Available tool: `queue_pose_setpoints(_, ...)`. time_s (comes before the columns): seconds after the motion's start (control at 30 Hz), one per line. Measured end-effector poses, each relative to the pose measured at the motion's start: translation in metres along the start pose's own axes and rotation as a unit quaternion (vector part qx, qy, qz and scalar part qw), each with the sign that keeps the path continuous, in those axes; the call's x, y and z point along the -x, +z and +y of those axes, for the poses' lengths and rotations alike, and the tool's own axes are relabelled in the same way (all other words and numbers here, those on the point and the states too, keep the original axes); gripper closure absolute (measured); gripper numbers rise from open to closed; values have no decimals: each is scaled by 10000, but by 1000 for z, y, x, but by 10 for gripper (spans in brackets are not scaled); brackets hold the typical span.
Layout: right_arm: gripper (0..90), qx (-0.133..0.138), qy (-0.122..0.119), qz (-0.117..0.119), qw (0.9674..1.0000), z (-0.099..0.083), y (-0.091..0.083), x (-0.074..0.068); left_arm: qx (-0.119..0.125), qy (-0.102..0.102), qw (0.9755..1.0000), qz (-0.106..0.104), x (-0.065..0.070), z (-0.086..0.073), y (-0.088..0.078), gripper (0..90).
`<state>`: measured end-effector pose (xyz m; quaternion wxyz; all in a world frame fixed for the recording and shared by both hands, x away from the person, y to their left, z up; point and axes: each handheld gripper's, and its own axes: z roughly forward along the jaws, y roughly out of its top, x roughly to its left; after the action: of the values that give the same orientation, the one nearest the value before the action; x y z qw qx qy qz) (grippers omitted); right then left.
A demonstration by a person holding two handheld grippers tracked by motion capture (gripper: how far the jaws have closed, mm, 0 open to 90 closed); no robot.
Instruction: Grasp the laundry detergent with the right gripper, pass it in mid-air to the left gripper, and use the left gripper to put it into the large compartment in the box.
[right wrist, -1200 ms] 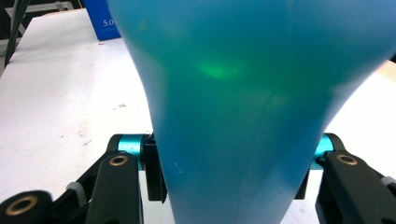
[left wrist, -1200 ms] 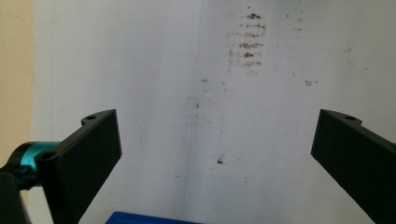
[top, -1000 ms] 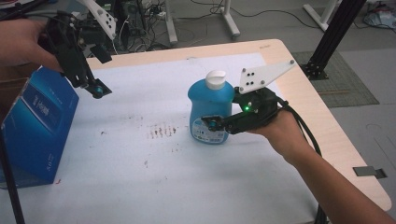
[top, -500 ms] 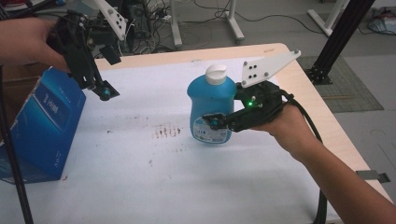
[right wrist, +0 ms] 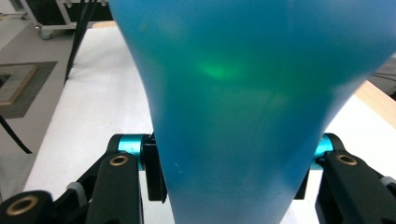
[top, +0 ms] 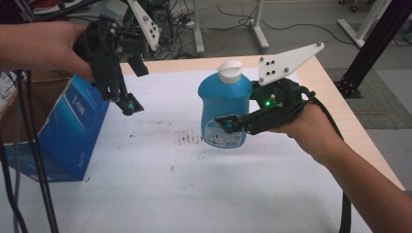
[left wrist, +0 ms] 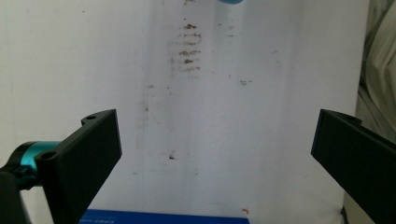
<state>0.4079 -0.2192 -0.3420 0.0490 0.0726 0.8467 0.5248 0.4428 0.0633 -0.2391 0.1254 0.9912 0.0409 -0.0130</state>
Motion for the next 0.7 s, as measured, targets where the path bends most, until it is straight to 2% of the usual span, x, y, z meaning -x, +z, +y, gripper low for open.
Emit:
queue_pose_setpoints(0.2, 465, 7, -117, 166, 9998, 12, 14, -1, -29, 128, 9999, -54, 14, 9, -3, 17)
queue_pose_setpoints(0.37, 466, -133, -244, 302, 9992, 23, 27, -3, -42, 203, 9997, -127, 21, 14, -4, 17)
queue_pose_setpoints(0.7, 466, -197, -385, 539, 9976, 35, 54, -7, 11, 99, 9998, -156, 26, 18, -6, 17)
